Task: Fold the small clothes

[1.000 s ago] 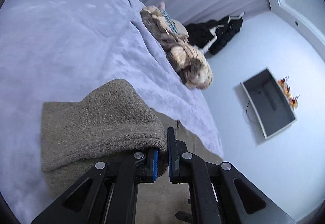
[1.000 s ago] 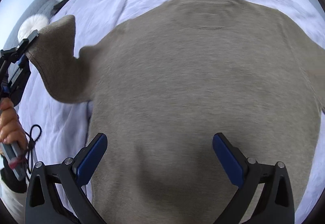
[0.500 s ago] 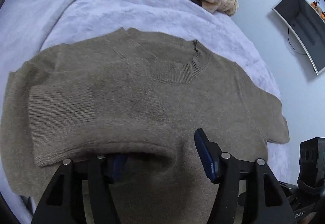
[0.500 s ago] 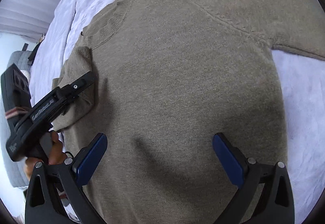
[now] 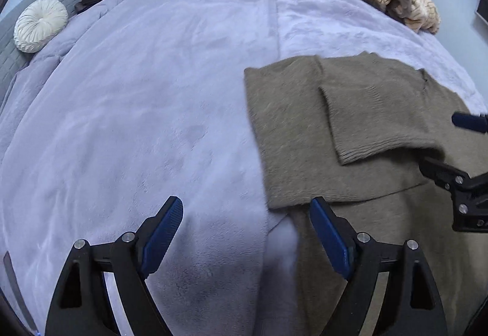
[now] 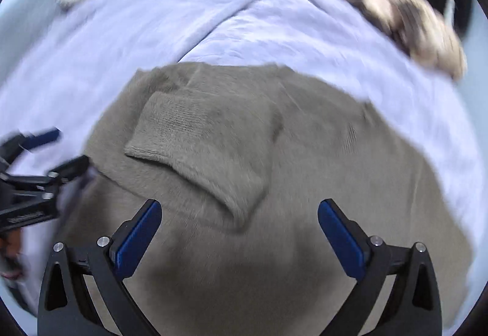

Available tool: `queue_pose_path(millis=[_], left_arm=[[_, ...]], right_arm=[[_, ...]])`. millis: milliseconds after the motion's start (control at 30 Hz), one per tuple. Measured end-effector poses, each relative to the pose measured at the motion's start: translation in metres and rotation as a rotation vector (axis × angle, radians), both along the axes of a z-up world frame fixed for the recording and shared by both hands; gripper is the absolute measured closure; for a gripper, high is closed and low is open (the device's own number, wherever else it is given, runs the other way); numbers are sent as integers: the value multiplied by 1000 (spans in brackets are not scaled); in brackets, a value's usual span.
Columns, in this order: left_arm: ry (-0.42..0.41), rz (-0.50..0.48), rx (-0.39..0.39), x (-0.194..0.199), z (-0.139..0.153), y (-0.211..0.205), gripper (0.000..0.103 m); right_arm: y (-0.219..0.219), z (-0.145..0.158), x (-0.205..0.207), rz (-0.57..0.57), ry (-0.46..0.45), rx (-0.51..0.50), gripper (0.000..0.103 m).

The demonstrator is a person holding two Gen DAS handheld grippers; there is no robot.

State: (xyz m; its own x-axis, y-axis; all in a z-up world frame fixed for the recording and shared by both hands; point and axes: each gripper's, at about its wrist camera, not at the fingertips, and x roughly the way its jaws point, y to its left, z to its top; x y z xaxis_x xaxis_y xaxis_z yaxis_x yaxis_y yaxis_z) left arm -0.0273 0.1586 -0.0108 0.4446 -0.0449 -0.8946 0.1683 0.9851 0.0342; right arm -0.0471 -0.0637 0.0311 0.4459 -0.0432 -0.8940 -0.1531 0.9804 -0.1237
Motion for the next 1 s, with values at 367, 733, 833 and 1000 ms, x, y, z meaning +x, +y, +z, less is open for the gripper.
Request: queue_pose_path(millis=[367,733,833,1000], left_arm=[[-17,73,26,14,-29,4,17],[12,60,18,19,-25,0,17],[42,61,-14,15,-13,8,17],[63,84,-130,20,12,30,17]], right_arm=[[-62,1,29,-190,-49,129,89],[-231,-76,-56,-808,-19,955,87],[-241,-80,-66,-853,-35,1038,76],[-245,-69,-68,-832,-40,1049,54]])
